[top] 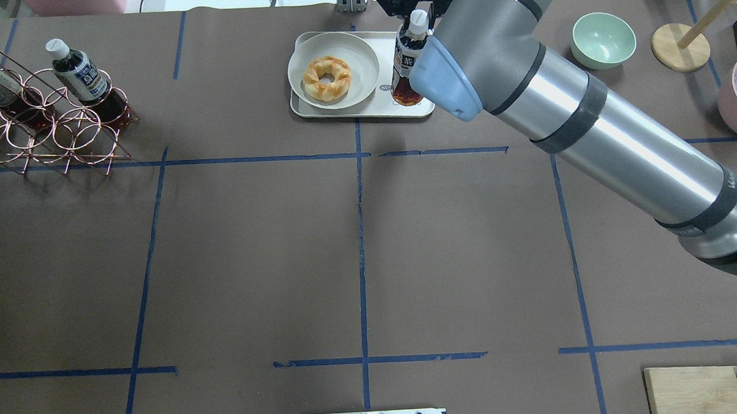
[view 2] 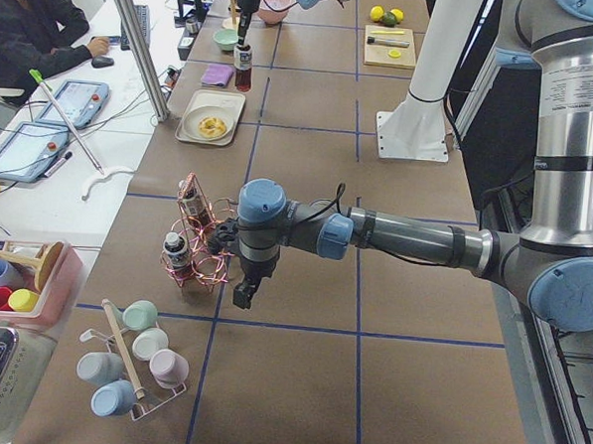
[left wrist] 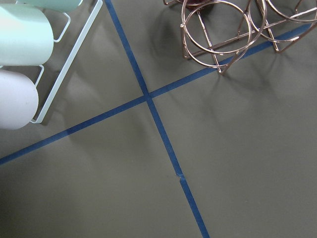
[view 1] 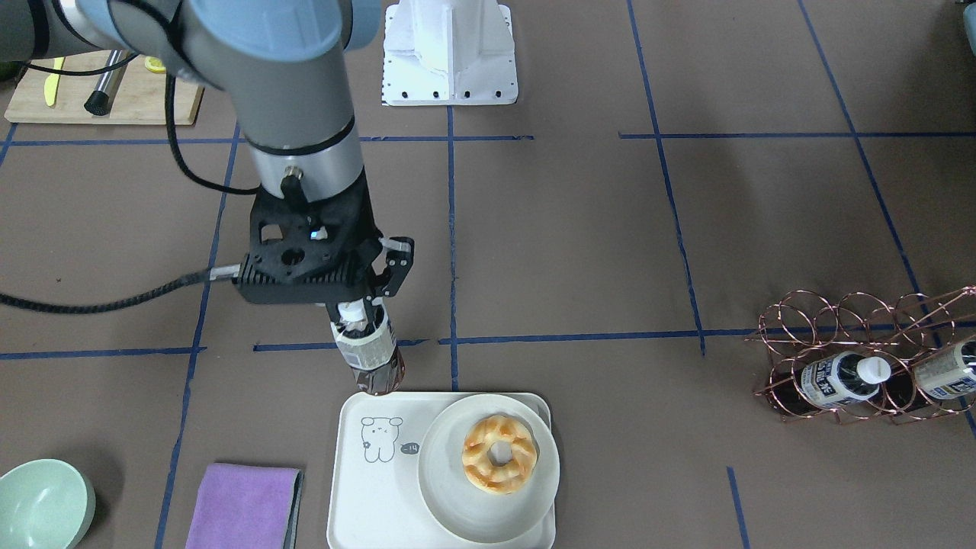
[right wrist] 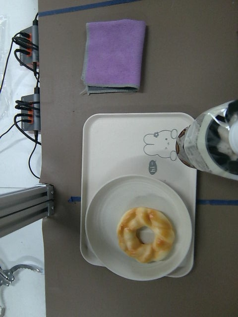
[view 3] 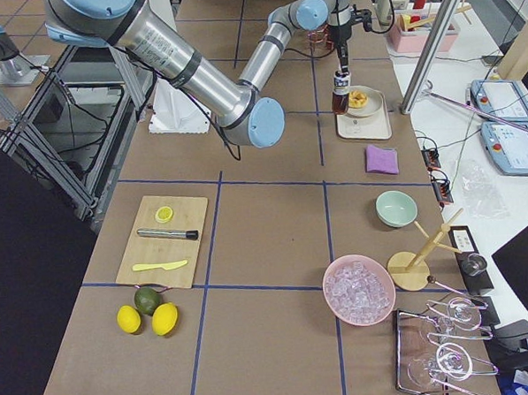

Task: Place tea on tray
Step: 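Lift the bottle with the right gripper and carry it onto the tray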

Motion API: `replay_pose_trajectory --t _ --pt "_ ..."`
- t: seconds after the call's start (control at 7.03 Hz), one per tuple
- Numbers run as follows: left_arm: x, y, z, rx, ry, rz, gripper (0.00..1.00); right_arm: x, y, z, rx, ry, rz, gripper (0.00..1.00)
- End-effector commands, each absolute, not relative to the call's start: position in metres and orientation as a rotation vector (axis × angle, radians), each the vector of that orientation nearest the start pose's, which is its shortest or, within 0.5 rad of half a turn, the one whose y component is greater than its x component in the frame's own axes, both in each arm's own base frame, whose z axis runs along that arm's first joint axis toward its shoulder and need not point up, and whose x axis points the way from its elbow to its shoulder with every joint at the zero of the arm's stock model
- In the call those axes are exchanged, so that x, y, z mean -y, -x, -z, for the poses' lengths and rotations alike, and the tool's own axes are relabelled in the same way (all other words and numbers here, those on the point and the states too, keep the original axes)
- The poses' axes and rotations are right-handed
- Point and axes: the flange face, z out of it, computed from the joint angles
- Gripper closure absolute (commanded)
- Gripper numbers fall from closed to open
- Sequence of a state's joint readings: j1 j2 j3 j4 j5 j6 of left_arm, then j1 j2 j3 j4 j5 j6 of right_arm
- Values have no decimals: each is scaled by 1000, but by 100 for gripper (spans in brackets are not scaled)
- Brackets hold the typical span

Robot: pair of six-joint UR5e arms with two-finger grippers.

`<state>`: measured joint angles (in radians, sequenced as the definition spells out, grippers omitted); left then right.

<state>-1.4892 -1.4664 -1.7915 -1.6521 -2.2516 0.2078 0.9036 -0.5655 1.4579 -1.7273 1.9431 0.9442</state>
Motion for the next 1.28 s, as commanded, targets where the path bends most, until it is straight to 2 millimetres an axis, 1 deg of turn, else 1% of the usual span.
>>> replay_pose_trajectory --t 0.0,0.14,0.28,0.57,0.71,0.85,1.14 --pt "462 37 -593 -667 -242 -339 0 702 387 -112 748 -248 -108 100" --pt "463 37 -592 -667 -245 -340 0 718 393 -134 742 -246 -108 100" --pt "465 38 -589 -664 -251 -341 0 733 404 -134 758 -255 -104 100" --pt "468 38 -586 -664 -258 -344 0 738 410 -139 750 -239 -106 100" --pt "468 38 -586 -664 -257 -343 0 740 412 -136 750 -238 -106 100" --pt "469 38 -586 -664 -259 -343 0 744 417 -143 754 -241 -104 100" --pt "468 42 -587 -662 -259 -335 0 743 420 -142 756 -243 -98 100"
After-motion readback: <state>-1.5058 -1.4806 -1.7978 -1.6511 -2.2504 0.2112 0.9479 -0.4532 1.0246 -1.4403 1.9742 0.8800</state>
